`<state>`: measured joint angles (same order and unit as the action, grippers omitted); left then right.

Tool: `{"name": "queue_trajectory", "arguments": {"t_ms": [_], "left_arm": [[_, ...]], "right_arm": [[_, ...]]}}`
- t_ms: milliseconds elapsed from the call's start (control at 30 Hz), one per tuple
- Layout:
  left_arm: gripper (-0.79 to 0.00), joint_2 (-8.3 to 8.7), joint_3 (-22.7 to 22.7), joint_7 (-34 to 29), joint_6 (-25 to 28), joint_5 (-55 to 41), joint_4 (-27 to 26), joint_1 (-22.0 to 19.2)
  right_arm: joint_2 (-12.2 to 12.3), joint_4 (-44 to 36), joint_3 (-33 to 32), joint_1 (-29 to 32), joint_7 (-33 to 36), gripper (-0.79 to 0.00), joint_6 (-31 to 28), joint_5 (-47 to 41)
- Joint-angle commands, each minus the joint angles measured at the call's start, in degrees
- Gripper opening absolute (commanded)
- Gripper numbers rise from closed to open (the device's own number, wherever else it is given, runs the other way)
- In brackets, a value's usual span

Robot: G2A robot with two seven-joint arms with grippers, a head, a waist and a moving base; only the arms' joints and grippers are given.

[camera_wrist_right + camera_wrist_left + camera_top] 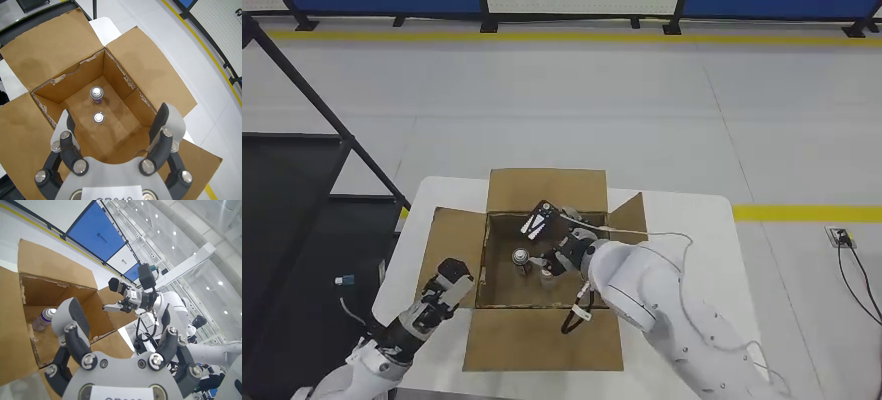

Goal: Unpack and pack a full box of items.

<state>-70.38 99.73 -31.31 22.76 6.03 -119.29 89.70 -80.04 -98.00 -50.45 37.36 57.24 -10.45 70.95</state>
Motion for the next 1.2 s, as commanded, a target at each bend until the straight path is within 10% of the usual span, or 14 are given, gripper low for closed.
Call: {"name": "queue_trajectory", "arguments": {"t_ms": [0, 833, 967, 1167], "left_arm": [[0.0, 0.0, 0.0, 0.0, 0.0, 0.0, 0.0, 0.0], [0.0, 0.17, 10.1, 9.2, -9.5, -18.1, 6.6, -2.1], [0.0, 0.17, 10.1, 9.2, -9.5, -18.1, 6.6, -2.1], [0.0, 0.17, 10.1, 9.2, -9.5, -18.1, 6.6, -2.1]], "right_arm": [[0.0, 0.0, 0.0, 0.0, 0.0, 0.0, 0.0, 0.0], [-8.8, 37.2, 13.9, -13.6, 2.3, 0.0, 1.4, -15.5], [-9.8, 40.2, 14.6, -14.5, 2.1, -0.382, 0.9, -16.9], [-10.9, 43.4, 15.2, -15.3, 1.3, -0.705, 0.4, -17.8]]}}
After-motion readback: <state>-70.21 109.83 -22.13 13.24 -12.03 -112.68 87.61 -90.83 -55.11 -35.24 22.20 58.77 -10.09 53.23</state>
